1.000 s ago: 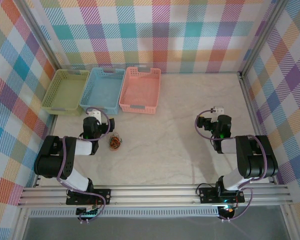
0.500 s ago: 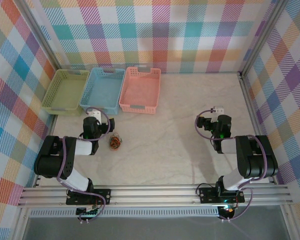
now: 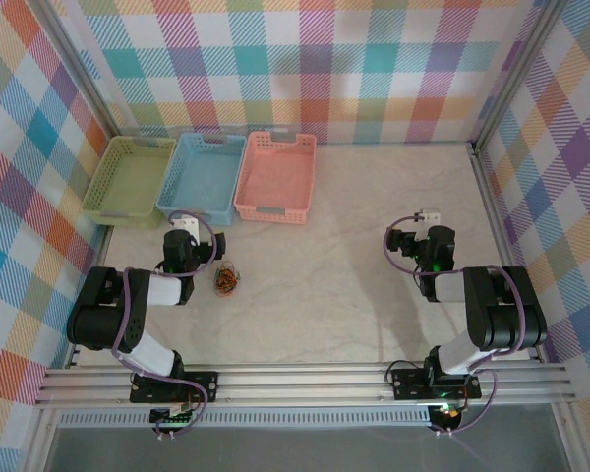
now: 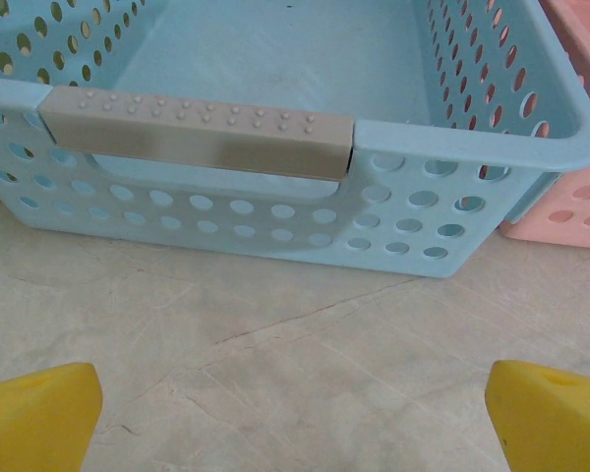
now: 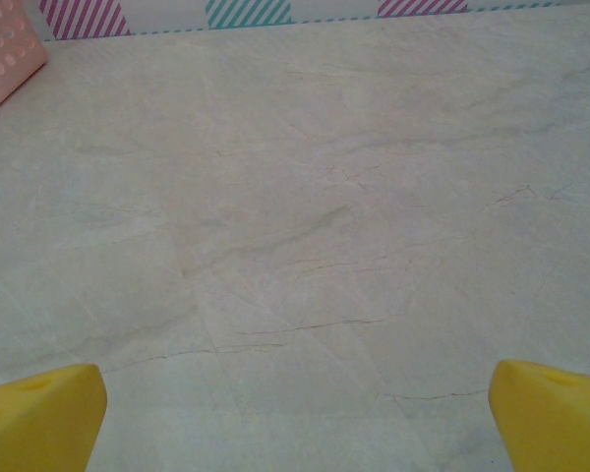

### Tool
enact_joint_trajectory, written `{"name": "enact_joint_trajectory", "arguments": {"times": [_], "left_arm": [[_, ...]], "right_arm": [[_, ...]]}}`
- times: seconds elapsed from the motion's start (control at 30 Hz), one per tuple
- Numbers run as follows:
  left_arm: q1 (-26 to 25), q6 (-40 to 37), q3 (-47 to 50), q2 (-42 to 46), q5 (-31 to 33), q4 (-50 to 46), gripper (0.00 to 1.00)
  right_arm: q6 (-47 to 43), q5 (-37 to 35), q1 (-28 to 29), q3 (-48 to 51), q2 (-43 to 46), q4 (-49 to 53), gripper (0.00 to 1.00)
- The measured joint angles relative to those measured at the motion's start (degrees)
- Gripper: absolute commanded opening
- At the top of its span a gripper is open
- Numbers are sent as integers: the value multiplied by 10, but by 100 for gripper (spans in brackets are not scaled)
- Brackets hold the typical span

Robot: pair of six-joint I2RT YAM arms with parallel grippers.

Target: Untangle the cables

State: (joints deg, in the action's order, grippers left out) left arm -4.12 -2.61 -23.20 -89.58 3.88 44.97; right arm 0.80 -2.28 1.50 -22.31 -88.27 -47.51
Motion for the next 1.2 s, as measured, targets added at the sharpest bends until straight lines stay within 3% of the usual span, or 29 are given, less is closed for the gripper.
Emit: {"name": "enact_joint_trajectory", "arguments": {"times": [1.2], "left_arm": [[0,0,-1,1,0,-3,100]], "right_arm": [[1,-4,0,-2,2,9,100]]}}
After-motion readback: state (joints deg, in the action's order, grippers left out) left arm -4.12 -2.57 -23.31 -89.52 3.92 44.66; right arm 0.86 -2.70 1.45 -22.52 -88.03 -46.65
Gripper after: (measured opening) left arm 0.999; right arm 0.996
